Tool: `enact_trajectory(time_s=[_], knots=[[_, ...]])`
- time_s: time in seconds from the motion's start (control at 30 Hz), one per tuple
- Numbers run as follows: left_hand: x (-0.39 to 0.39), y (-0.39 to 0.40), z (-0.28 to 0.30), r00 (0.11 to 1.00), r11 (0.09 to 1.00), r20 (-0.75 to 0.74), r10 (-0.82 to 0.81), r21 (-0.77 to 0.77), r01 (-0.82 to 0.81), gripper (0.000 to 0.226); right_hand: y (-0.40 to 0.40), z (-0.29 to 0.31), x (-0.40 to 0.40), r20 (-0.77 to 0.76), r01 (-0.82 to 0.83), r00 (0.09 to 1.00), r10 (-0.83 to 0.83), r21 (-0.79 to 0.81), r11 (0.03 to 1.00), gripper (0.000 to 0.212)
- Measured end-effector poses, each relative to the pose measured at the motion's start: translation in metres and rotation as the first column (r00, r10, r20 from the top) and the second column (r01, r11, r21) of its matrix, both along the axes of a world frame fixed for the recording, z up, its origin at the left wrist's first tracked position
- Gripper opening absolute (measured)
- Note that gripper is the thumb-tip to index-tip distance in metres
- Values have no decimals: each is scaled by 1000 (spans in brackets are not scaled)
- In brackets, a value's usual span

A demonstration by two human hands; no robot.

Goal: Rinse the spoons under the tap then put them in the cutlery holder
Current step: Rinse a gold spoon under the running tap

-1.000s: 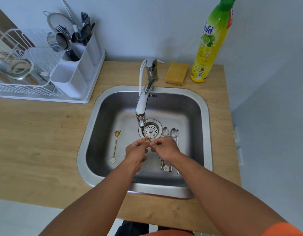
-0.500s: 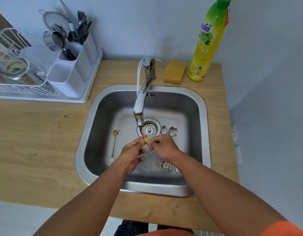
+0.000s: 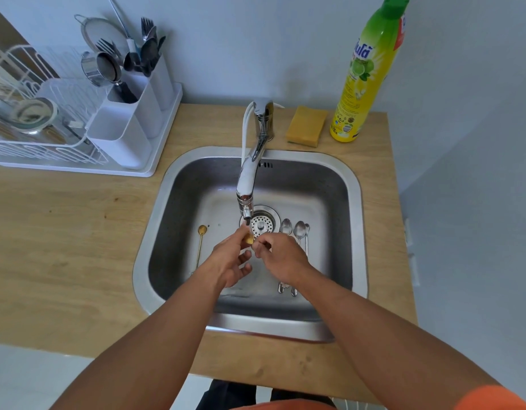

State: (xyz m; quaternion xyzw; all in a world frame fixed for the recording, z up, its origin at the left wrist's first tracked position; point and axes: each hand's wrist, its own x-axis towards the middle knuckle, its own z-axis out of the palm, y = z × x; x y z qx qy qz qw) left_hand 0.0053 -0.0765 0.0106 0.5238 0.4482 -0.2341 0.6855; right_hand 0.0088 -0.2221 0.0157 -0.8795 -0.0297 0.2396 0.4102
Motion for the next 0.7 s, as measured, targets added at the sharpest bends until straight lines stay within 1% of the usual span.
enact_trajectory(time_s=[0.13,0.2,0.27,0.33,0.43,0.57,0.7], knots=[[-1,-6,7,999,996,38,15,-87,-11,46,-2,-5,-1,-31,61,998,-59,40,997,23],[-6,-6,5,999,987,43,27,-161,-19,49,-5,-8,0,-61,80,995,-75,76,994,24],[-12,-6,0,998,965,40,55,-258,-43,45,-7,-9,0,-90,97,992,-87,112,989,25],[-17,-6,-4,997,950,40,72,-306,-57,38,-8,-11,1,-109,116,989,-101,137,984,26],[-19,-6,-8,997,959,41,61,-280,-47,30,-9,-13,1,-122,139,985,-120,161,977,25],[-16,-11,-11,997,987,54,50,-158,-41,35,-6,-13,0,-110,135,987,-119,156,978,23],[-14,-18,-12,992,993,79,102,-61,-98,37,-1,-14,1,-75,128,990,-120,124,984,22]])
